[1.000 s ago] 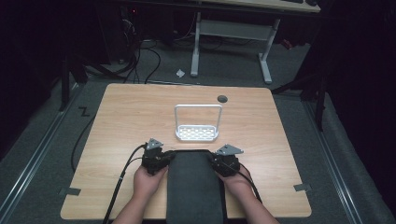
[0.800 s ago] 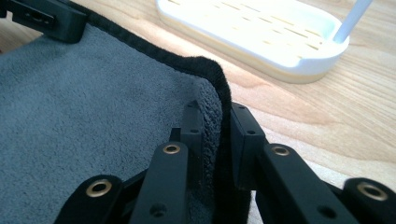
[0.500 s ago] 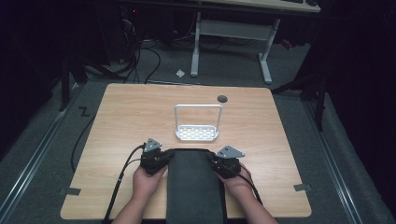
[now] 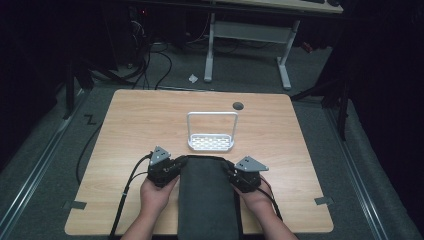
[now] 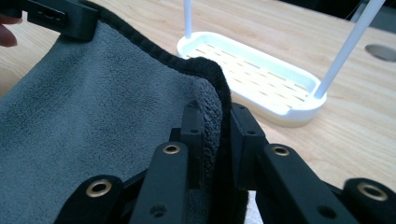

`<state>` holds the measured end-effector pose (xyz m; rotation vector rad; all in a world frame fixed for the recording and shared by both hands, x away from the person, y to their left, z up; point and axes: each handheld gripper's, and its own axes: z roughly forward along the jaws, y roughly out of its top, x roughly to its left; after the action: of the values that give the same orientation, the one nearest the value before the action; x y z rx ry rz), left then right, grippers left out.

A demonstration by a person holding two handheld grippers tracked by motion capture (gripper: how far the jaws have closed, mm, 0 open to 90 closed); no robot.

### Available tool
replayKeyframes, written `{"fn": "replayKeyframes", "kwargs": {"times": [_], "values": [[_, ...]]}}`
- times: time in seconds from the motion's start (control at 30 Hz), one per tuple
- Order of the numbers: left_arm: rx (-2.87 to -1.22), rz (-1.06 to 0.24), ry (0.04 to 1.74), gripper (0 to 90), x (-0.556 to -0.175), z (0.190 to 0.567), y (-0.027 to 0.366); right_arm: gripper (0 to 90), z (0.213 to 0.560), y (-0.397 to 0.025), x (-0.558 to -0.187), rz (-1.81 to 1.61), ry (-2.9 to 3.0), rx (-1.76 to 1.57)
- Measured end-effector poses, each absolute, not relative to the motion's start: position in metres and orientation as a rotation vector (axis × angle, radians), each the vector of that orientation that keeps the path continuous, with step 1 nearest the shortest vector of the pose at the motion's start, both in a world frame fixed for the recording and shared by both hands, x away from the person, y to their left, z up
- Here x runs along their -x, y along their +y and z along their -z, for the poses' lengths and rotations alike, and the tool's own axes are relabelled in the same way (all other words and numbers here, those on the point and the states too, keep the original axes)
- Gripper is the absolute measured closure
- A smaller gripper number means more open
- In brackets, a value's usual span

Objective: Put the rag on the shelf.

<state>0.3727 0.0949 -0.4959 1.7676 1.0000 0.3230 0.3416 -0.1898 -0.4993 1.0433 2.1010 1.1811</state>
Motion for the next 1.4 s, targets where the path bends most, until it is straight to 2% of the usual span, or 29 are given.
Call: {"fn": "replayKeyframes", "kwargs": {"times": [0.57,1.4], "values": [[-1.698,-0.413,0.921,82.0,-0.364,0.451,0.093,78.5,0.459,-0.191,-0.334,-1.255,1.957,-0.958],[-1.610,-0.536,0.828,82.7,-0.375,0.376,0.093,78.4,0.393,-0.192,-0.343,-1.365,1.783,-0.910]]}}
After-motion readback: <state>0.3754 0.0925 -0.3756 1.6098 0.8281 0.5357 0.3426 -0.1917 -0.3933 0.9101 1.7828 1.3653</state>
